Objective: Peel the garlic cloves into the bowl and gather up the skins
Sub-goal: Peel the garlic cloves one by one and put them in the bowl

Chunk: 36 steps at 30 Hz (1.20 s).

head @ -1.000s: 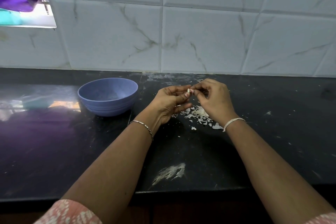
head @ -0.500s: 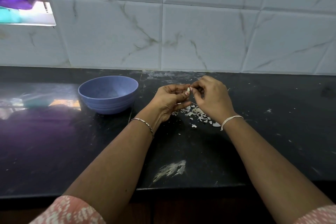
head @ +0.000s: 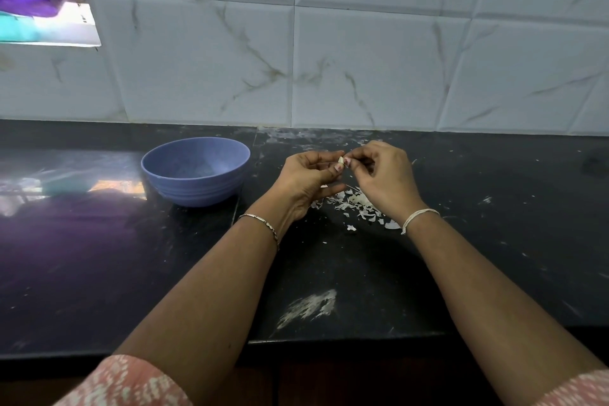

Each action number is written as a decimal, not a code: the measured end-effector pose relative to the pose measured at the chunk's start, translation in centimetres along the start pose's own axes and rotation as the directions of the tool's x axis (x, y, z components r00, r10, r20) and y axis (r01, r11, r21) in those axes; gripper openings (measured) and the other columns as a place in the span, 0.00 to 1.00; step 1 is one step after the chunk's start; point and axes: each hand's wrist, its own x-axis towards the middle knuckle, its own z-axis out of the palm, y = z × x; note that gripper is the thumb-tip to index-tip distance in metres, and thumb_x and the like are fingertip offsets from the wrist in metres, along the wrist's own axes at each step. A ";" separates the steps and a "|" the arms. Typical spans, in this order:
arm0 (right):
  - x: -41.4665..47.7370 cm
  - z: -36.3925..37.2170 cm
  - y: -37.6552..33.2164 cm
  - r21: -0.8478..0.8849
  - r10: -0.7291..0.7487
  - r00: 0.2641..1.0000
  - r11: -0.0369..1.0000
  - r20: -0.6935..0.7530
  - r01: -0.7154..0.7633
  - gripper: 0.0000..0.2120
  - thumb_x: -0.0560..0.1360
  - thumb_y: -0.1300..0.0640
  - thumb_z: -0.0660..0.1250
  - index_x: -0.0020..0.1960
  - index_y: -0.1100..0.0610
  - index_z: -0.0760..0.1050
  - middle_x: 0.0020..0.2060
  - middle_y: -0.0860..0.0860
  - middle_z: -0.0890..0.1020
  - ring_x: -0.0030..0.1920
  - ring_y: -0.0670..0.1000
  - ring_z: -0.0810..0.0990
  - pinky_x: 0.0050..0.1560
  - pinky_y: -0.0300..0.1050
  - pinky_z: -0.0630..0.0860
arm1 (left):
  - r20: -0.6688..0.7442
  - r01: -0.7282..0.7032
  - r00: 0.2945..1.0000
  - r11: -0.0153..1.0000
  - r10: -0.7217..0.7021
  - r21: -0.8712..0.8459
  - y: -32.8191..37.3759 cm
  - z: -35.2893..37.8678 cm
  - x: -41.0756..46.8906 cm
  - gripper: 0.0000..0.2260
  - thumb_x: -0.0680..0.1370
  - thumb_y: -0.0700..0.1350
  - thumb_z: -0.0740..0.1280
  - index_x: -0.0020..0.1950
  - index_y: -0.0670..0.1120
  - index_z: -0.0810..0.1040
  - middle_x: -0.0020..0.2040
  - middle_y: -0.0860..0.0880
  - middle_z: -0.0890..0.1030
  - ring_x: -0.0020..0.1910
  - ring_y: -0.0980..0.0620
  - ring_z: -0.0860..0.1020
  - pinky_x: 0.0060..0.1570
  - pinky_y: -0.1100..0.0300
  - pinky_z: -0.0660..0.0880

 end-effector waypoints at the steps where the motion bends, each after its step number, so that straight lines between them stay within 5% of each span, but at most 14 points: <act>1: 0.0 0.0 0.0 -0.004 -0.005 1.000 1.000 -0.003 0.005 0.03 0.74 0.61 0.71 0.47 0.58 0.83 0.41 0.51 0.82 0.42 0.51 0.81 0.46 0.53 0.80 | 0.001 0.001 1.000 1.000 -0.001 0.000 0.0 0.0 0.0 0.06 0.75 0.33 0.70 0.51 0.39 0.81 0.43 0.45 0.79 0.39 0.55 0.81 0.37 0.61 0.81; 9: 0.1 -0.2 0.0 0.045 0.019 0.999 0.999 0.029 -0.021 0.04 0.74 0.61 0.72 0.48 0.57 0.84 0.41 0.49 0.83 0.43 0.48 0.81 0.48 0.47 0.80 | 0.012 0.027 1.000 0.999 -0.027 -0.019 0.0 -0.2 0.1 0.08 0.75 0.32 0.69 0.54 0.37 0.80 0.43 0.44 0.79 0.38 0.55 0.81 0.36 0.61 0.81; 26: -0.2 -0.7 -0.6 -0.182 -0.158 0.984 0.968 0.088 0.172 0.06 0.76 0.61 0.67 0.49 0.60 0.82 0.41 0.52 0.79 0.40 0.46 0.72 0.43 0.43 0.70 | 0.018 0.026 1.000 0.999 -0.025 -0.025 -0.1 -0.4 0.4 0.11 0.75 0.31 0.69 0.57 0.34 0.79 0.42 0.46 0.81 0.38 0.54 0.81 0.38 0.61 0.82; 36: -0.1 -0.5 -0.7 -0.229 -0.128 0.987 0.962 0.095 0.147 0.06 0.76 0.58 0.67 0.48 0.59 0.82 0.42 0.51 0.79 0.42 0.49 0.75 0.45 0.43 0.72 | -0.015 -0.001 1.000 1.000 0.002 0.016 -0.3 -0.1 0.3 0.12 0.75 0.32 0.69 0.59 0.34 0.79 0.51 0.39 0.79 0.42 0.51 0.80 0.35 0.63 0.80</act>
